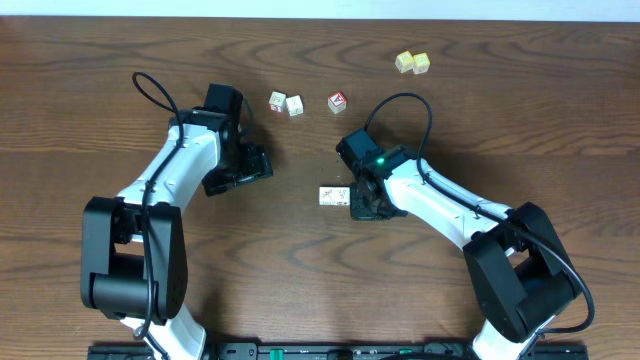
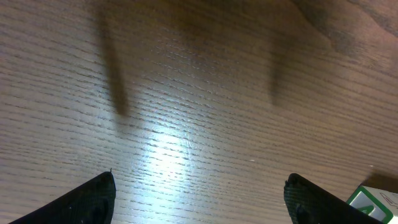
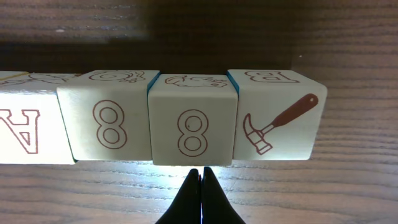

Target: Lift 5 blocks

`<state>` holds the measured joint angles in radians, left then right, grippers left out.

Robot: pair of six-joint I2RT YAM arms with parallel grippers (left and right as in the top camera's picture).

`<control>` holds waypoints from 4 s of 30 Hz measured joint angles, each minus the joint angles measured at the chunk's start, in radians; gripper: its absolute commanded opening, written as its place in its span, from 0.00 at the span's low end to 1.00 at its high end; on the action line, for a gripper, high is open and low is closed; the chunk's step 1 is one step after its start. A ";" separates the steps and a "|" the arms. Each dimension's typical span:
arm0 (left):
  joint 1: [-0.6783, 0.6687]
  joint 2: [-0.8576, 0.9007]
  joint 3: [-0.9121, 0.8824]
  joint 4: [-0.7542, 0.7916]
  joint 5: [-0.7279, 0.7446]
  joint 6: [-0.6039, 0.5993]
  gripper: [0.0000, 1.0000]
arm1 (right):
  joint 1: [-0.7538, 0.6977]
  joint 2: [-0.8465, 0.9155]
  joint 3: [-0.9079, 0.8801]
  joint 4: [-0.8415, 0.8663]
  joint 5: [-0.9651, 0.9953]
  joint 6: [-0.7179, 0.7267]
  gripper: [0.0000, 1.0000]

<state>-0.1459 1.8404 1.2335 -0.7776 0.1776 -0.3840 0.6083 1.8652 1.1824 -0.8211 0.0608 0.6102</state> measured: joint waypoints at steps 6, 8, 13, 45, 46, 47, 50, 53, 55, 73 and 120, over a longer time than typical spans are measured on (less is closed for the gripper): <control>0.000 0.000 0.000 0.000 0.000 0.000 0.87 | 0.000 0.000 0.000 0.000 0.004 0.000 0.01; 0.000 0.000 0.000 0.000 0.000 0.000 0.87 | 0.000 0.000 0.000 0.000 0.006 0.000 0.01; 0.000 0.000 0.000 0.000 0.000 0.000 0.87 | 0.000 0.000 0.000 0.000 0.015 0.000 0.01; 0.000 0.000 0.000 0.000 0.000 0.000 0.87 | 0.000 0.000 0.000 0.016 0.022 0.000 0.01; 0.000 0.000 0.000 0.000 0.000 0.000 0.87 | 0.000 0.000 0.000 0.016 0.022 0.000 0.01; 0.000 0.000 0.000 0.000 0.000 0.000 0.87 | 0.000 0.000 0.000 0.016 0.023 0.000 0.01; 0.000 0.000 0.000 0.000 0.000 0.000 0.87 | 0.000 0.000 0.000 0.019 0.023 0.000 0.01; 0.000 0.000 0.000 0.000 0.000 0.000 0.87 | 0.000 0.000 0.000 0.019 0.023 0.000 0.01; 0.000 0.000 0.000 0.000 0.000 0.000 0.87 | 0.000 0.000 0.000 0.019 0.025 0.000 0.01; 0.000 0.000 0.000 0.000 0.000 0.000 0.87 | 0.000 0.000 0.000 0.022 0.026 0.000 0.01; -0.017 0.000 -0.049 0.055 0.174 0.030 0.08 | -0.412 -0.135 -0.165 0.168 -0.316 -0.158 0.01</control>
<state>-0.1631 1.8404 1.1843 -0.7231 0.3511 -0.3538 0.1967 1.7302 1.0176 -0.6529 -0.2554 0.4519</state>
